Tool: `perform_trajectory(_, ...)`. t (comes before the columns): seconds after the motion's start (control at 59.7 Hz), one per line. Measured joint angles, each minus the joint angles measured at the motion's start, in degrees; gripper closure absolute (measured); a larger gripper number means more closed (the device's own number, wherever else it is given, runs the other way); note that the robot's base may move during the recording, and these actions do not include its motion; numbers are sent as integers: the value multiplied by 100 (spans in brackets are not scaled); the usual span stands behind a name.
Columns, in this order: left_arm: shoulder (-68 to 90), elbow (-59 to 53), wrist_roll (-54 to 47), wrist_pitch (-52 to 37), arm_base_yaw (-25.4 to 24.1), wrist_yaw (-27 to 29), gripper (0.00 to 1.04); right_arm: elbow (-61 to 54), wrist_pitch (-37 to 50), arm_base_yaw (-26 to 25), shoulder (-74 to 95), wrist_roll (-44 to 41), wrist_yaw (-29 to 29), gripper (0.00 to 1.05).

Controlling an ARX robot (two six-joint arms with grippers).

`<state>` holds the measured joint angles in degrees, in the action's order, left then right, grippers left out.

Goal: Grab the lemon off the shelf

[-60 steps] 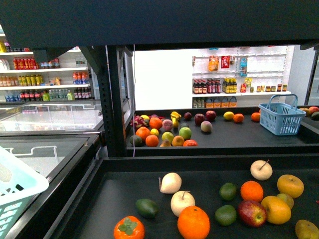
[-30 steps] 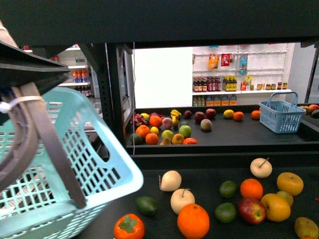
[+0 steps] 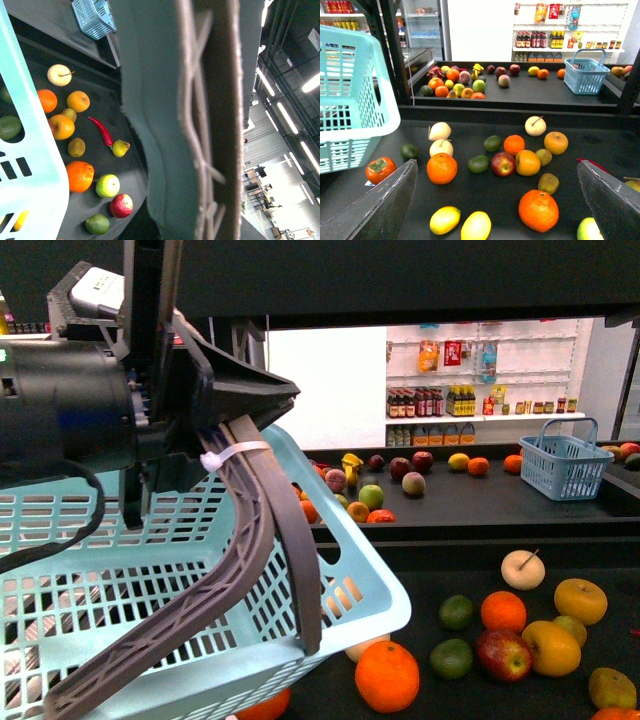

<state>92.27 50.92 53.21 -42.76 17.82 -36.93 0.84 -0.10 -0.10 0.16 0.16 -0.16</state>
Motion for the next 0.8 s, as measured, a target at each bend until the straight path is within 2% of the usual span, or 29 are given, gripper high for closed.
perform_trajectory(0.352, 850, 778, -83, 107, 219, 188, 98, 0, 0, 0, 0, 0, 2, 7)
perform_trajectory(0.436, 979, 874, -151, 155, 227, 208, 98, 203, -555, 205, 535, -26, 903, 7)
perform_trajectory(0.469, 1005, 874, -157, 160, 227, 214, 98, 249, -520, 179, 962, -24, 1029, 7)
perform_trajectory(0.519, 1010, 874, -155, 164, 234, 221, 98, 291, -223, 44, 1790, 28, 960, 7)
perform_trajectory(0.653, 1010, 874, -173, 164, 243, 214, 98, 756, 1274, -415, 4662, 505, 306, 7)
perform_trajectory(0.72, 1010, 874, -175, 164, 243, 210, 98, 1300, 2006, -426, 6417, 844, 7, 7)
perform_trajectory(0.804, 1010, 874, -181, 164, 243, 214, 98, 1858, 2715, -282, 8083, 870, 129, 7)
